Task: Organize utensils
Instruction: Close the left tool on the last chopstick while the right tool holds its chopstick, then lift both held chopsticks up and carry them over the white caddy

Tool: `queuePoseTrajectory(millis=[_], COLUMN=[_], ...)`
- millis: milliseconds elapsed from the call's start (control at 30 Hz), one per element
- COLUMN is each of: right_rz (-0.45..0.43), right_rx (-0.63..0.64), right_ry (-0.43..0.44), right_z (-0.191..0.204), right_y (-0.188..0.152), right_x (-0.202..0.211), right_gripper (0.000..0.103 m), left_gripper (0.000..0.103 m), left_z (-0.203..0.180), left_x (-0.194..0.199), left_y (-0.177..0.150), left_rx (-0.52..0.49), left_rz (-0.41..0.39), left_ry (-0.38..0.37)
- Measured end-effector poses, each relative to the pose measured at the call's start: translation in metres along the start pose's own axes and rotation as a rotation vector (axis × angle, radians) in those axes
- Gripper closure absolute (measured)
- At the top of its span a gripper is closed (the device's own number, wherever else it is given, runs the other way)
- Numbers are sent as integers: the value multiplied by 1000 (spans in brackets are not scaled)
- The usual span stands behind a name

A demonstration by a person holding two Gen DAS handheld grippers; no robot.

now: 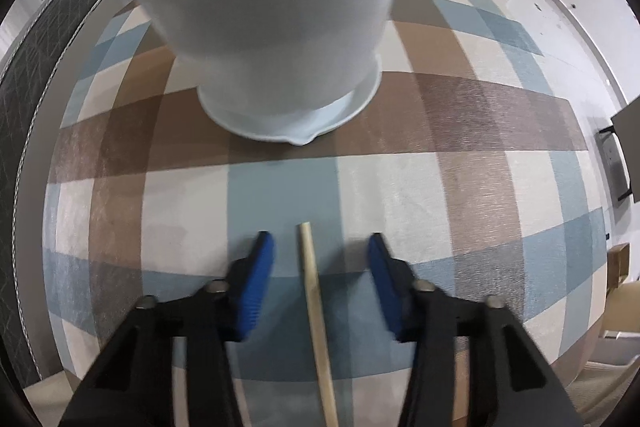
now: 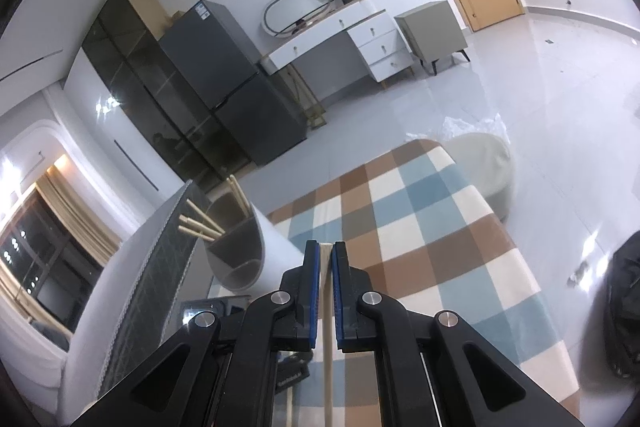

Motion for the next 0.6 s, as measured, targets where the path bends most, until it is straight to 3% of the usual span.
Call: queuePoseTrajectory(millis=[33, 133, 400, 600], right_rz=[1, 5, 6, -4], right_rx=[-2, -5, -3, 23], right_ry=[-1, -1, 3, 4], right_z=[0, -1, 1, 6], right_y=[0, 0, 1, -1], right_x=[0, -1, 0, 2], right_gripper=[98, 98, 98, 98], left_gripper=[87, 100, 103, 103], left_z=[-3, -9, -18, -22], left_x=[0, -4, -2, 37], left_y=[1, 5, 9, 13], left_rx=[-8, -17, -41, -67], left_rz=[1, 9, -40, -172], left_ry=[-6, -25, -49, -78])
Point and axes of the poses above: each gripper's, at about its wrist camera, not at the fingertips, and x roughly against the way its jaws point, z to its left, y to its top, the point moved 6 cm from there along -x, roughly the way its jaws point, and after that the axes turned 14 degrees about -y, right-handed, at the moved point
